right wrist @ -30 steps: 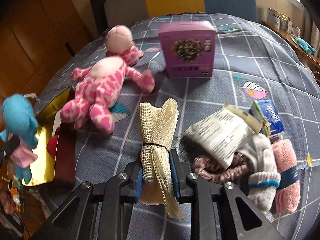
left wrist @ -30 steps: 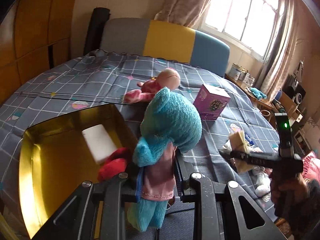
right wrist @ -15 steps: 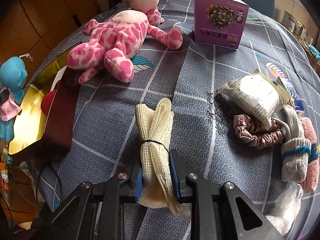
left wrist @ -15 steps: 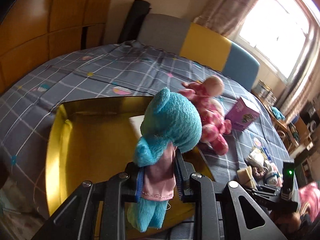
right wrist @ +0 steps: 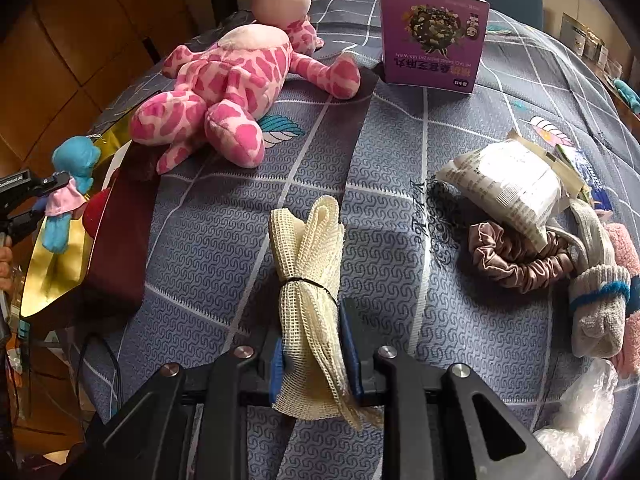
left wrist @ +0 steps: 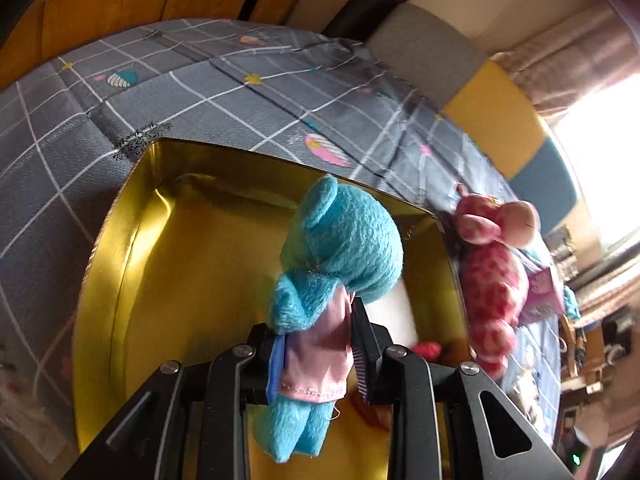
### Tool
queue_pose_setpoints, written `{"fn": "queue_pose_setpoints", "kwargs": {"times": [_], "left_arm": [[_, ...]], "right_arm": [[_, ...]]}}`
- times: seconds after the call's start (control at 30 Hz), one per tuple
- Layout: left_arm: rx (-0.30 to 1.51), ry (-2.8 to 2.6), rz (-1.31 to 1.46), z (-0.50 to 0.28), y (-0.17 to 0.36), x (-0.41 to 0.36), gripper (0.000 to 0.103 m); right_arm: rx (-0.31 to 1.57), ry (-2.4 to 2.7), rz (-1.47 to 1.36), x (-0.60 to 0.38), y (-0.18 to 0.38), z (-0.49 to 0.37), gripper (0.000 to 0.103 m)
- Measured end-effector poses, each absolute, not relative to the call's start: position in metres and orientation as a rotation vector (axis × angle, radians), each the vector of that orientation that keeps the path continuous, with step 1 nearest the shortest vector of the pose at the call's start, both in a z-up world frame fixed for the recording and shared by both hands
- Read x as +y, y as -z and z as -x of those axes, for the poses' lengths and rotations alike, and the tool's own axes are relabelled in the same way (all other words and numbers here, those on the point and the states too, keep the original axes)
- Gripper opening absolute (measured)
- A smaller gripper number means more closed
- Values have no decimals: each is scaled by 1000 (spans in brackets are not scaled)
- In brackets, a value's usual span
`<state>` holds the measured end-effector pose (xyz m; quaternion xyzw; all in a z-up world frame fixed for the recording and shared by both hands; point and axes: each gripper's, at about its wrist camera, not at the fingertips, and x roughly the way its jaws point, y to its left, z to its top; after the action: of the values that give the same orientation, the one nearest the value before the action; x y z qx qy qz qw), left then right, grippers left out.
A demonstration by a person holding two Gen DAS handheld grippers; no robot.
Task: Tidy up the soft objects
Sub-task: 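Carry the teal doll into the gold tray and open the left gripper, then carry the beige mesh bundle into the gold tray and open the right gripper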
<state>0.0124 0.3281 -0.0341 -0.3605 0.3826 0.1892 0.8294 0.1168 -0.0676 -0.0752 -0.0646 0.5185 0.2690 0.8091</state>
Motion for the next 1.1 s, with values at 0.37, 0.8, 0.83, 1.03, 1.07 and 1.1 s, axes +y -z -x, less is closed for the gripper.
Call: {"fn": "queue_pose_setpoints", "kwargs": {"times": [0.37,0.8,0.83,1.03,1.07,1.1], "left_arm": [[857,-494,592,-27,41,322,63],[754,-556,376,36,4,275,93],[752,-552,372,38,2,272,93],[748,-569,342,47,-4,260,93],[747,-572,340,49,-4,260,93],[746,-573,338,50,-4,259,93]], "right_arm": [[1094,-565,166,-65,75,-114,24],[1047,-568,149,-55,55,-112,24],[1036,-584,148,-51,50,-111,24],[988,-749,164,-9,21,-87,24],[983,-785,174,1,17,-82,24],[979,-820,188,12,14,-77,24]]}}
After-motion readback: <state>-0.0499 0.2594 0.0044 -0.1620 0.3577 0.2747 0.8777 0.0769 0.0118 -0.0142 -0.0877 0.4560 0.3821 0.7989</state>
